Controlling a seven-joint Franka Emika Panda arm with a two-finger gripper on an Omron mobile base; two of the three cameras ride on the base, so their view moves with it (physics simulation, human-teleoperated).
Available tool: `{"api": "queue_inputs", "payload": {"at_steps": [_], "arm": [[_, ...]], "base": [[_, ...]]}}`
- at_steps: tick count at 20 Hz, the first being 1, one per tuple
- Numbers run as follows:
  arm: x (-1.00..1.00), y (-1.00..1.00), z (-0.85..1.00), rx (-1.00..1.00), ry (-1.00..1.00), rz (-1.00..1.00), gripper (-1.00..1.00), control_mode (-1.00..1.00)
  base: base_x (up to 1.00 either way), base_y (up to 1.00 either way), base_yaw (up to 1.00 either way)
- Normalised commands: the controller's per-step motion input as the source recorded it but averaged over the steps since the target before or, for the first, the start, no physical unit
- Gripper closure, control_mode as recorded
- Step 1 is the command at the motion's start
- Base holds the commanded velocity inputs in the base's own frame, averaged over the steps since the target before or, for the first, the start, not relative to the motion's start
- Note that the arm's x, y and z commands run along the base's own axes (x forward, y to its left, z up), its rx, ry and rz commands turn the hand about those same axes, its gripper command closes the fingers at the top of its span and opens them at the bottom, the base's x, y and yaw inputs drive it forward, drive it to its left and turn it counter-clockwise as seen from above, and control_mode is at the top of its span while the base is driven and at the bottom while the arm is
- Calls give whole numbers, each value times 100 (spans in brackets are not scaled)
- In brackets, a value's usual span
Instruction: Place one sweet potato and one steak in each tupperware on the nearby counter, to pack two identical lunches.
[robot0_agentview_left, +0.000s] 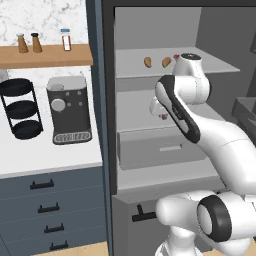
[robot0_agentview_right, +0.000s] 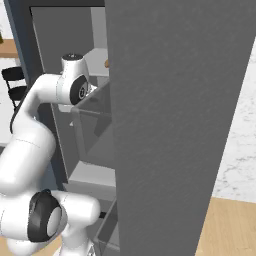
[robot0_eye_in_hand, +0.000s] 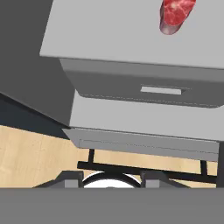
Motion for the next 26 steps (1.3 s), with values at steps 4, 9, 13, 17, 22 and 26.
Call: {"api": "queue_inputs", "payload": {"at_steps": [4, 9, 13, 17, 22, 26], "arm": [[-28, 0, 0, 0, -7, 0, -100, -100], [-87, 0, 5, 4, -22, 0, -100, -100], [-44, -2, 59, 0, -21, 0, -100, -100], [-18, -1, 79, 0, -16, 0, -100, -100], [-2, -1, 85, 0, -14, 0, -100, -100], [11, -3, 62, 0, -12, 0, -100, -100]], "base": [[0, 0, 0], [0, 0, 0], [0, 0, 0], [0, 0, 0], [0, 0, 0], [0, 0, 0]]}}
